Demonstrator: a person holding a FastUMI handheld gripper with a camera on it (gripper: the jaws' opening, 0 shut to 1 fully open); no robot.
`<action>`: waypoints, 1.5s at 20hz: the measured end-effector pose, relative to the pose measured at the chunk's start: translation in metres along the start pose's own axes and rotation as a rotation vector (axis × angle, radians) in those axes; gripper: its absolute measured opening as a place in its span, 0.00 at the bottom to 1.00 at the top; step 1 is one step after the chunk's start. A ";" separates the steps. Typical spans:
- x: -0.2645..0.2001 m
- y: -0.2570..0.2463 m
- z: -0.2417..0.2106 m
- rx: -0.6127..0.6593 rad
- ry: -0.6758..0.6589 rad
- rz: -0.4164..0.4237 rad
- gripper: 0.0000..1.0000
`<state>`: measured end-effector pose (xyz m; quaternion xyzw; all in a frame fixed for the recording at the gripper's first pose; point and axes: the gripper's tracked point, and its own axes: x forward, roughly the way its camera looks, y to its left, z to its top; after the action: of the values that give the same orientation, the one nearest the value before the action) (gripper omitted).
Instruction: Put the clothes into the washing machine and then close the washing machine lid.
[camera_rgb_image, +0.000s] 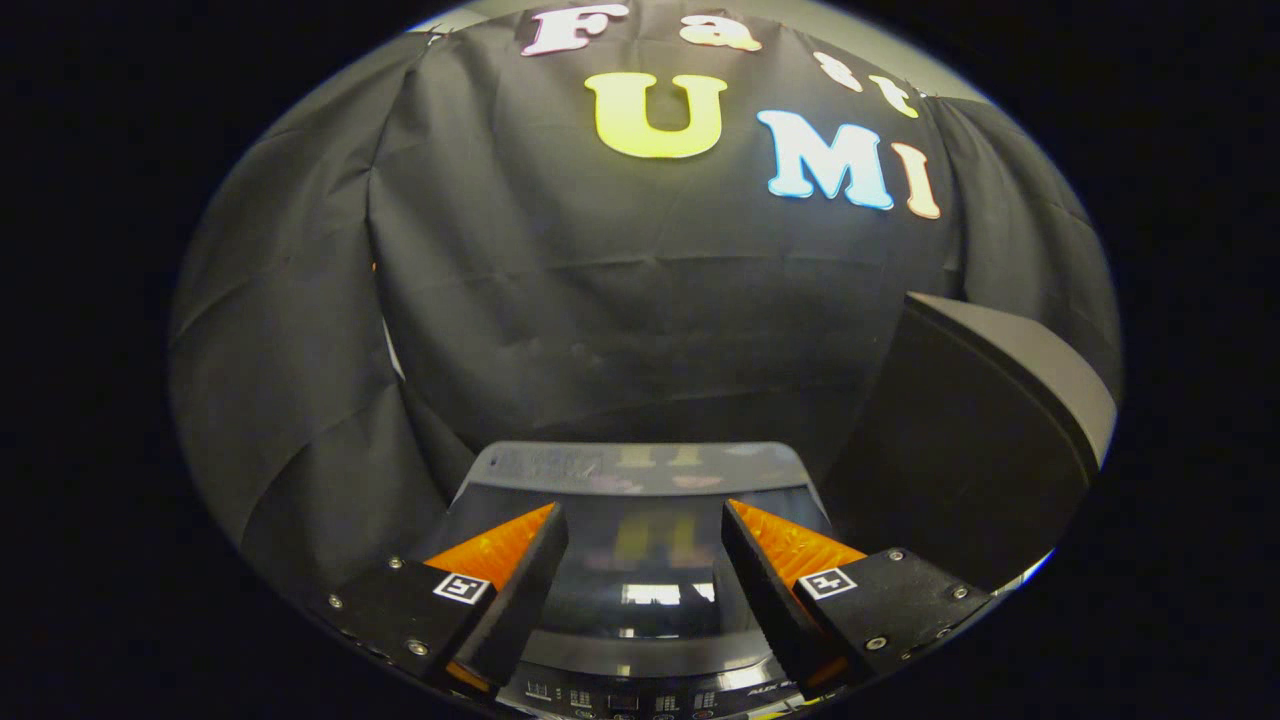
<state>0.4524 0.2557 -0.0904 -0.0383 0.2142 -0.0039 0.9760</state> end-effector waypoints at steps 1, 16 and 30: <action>0.000 0.004 -0.010 -0.009 0.013 0.005 0.96; -0.045 -0.002 0.016 -0.003 -0.107 -0.005 0.96; -0.254 -0.143 0.004 0.005 -0.362 -0.028 0.96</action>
<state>0.2250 0.1199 0.0305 -0.0391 0.0342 -0.0111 0.9986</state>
